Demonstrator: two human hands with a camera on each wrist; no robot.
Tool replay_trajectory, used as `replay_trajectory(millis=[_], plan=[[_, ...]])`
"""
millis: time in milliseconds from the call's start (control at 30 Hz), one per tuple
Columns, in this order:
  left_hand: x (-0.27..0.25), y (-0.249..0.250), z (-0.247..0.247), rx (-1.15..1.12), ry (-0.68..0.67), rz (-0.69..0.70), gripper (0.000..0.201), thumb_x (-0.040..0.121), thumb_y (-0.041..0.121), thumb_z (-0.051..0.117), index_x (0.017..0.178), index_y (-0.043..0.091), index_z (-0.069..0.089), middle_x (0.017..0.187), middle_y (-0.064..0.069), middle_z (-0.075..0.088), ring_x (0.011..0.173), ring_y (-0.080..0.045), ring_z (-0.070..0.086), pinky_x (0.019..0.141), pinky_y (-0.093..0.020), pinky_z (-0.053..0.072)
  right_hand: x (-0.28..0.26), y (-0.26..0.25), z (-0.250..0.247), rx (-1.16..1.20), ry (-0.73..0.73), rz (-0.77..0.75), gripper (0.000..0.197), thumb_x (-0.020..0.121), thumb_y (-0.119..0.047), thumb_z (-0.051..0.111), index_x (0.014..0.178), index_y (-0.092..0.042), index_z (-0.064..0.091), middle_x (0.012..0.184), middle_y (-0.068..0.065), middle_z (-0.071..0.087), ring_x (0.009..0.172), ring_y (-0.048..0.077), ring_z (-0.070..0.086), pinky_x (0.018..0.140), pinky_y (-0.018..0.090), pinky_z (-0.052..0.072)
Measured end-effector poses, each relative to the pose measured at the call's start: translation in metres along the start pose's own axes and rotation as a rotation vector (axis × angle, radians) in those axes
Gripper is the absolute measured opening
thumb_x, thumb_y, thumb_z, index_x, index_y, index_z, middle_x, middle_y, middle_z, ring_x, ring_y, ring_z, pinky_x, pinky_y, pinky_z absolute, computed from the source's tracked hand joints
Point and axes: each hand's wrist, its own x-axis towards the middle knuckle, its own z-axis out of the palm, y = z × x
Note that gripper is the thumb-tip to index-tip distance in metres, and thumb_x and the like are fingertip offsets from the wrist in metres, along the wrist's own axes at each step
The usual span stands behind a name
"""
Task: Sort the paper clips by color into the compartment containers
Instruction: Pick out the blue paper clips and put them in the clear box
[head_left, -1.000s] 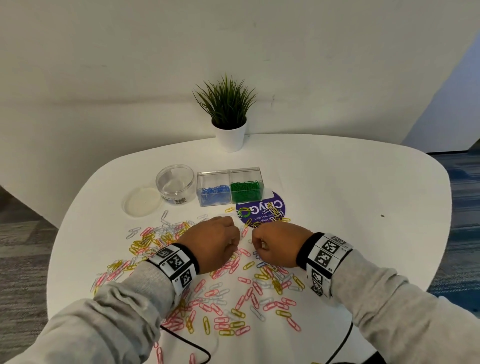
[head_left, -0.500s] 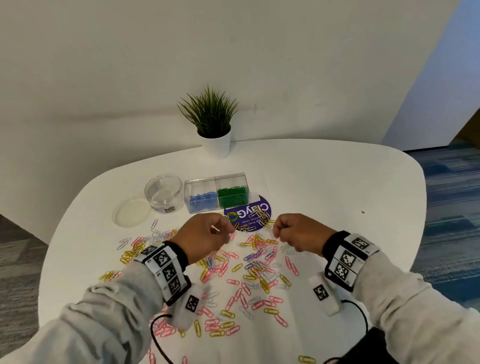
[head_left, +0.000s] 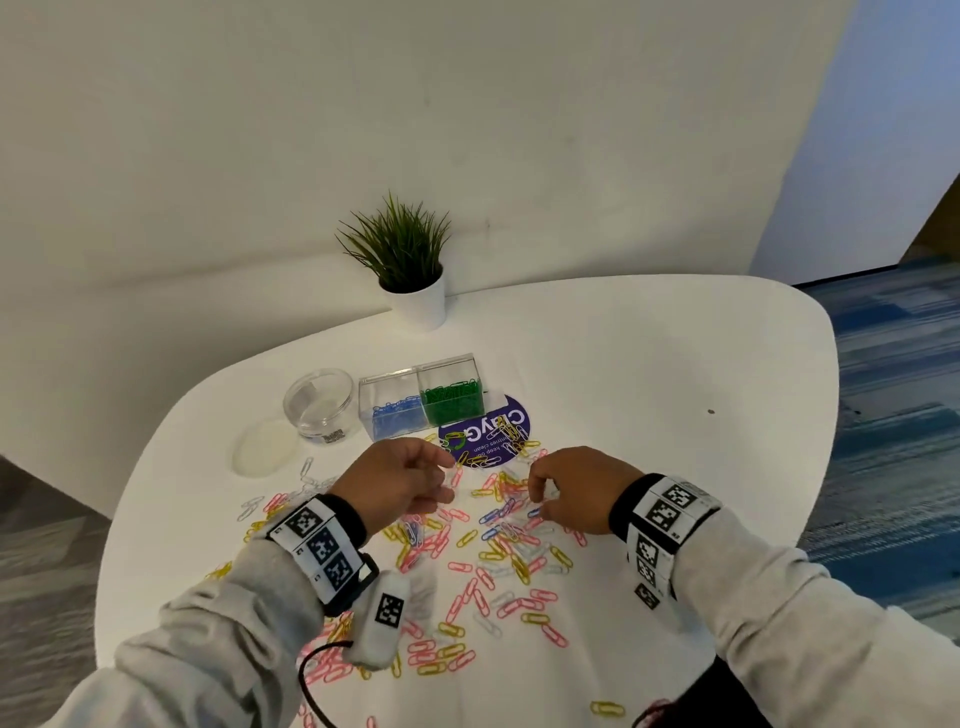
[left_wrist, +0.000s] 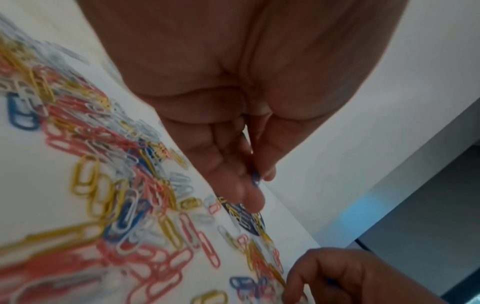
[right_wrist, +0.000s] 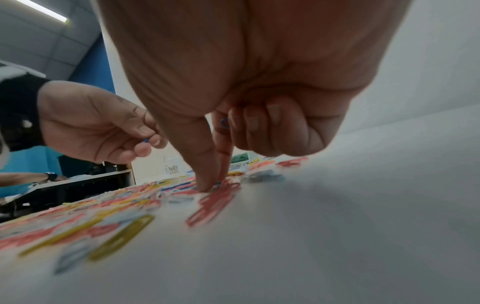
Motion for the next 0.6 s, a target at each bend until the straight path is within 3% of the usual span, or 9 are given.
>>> replay_trajectory(millis=[100,167,267,367,433,533,600], plan=[[0.002,0.002,0.014,0.038,0.010,-0.084,0.026,0.094,-0.006,0.044,0.089,0.005,0.067,0.066,-0.010,0.062,0.056,-0.015,0.059,0.053,-0.027,0.048,0.001,-0.001,0.001,-0.006,0.002,-0.009,0.006,0.091,-0.027,0.063,0.096,-0.027,0.066,0.109,-0.008,0.063,0.098,0.014,0.058,0.084,0.028,0.049],[0.005,0.003,0.022,0.154,0.005,-0.066,0.027,0.093,-0.001,0.041,0.086,0.009,0.066,0.064,-0.004,0.054,0.048,-0.011,0.045,0.048,-0.024,0.037,0.001,-0.001,0.002,-0.017,-0.006,-0.009,0.009,0.091,-0.025,0.061,0.098,-0.022,0.066,0.106,-0.005,0.064,0.095,0.015,0.059,0.080,0.027,0.049],[0.008,0.002,0.032,0.660,-0.033,0.151,0.017,0.097,0.025,0.053,0.087,0.026,0.066,0.083,0.013,0.058,0.069,-0.002,0.052,0.062,-0.019,0.041,-0.001,-0.001,0.000,0.024,0.011,-0.004,0.006,0.091,-0.025,0.057,0.094,-0.021,0.061,0.097,-0.005,0.062,0.087,0.014,0.057,0.071,0.026,0.046],[0.008,0.000,0.040,1.049,-0.071,0.329,0.011,0.094,0.042,0.060,0.099,0.034,0.066,0.098,0.014,0.053,0.090,-0.007,0.051,0.078,-0.023,0.040,0.000,0.002,-0.007,0.223,0.070,0.003,0.011,0.090,-0.022,0.054,0.080,-0.020,0.049,0.081,-0.004,0.055,0.070,0.013,0.048,0.061,0.026,0.038],[0.012,-0.006,0.043,1.112,-0.082,0.339,0.014,0.095,0.040,0.059,0.105,0.034,0.066,0.105,0.009,0.053,0.097,-0.011,0.053,0.082,-0.024,0.043,0.002,0.004,-0.014,0.411,0.098,0.056,0.015,0.091,-0.015,0.051,0.077,-0.017,0.045,0.073,0.000,0.050,0.062,0.013,0.041,0.056,0.027,0.033],[0.015,-0.011,0.044,1.087,-0.081,0.360,0.011,0.094,0.031,0.057,0.099,0.032,0.066,0.106,0.008,0.058,0.096,-0.012,0.057,0.082,-0.025,0.048,0.004,0.007,-0.024,0.920,0.077,0.171,0.020,0.085,0.005,0.045,0.075,-0.012,0.040,0.072,0.013,0.041,0.052,0.016,0.029,0.048,0.027,0.019],[0.018,-0.013,0.042,1.064,-0.101,0.340,0.010,0.092,0.027,0.055,0.094,0.030,0.064,0.102,0.008,0.059,0.095,-0.013,0.058,0.079,-0.024,0.048,0.003,0.010,-0.027,1.143,0.122,0.191,0.023,0.082,0.009,0.045,0.073,-0.012,0.041,0.073,0.017,0.047,0.051,0.018,0.032,0.046,0.024,0.021]])
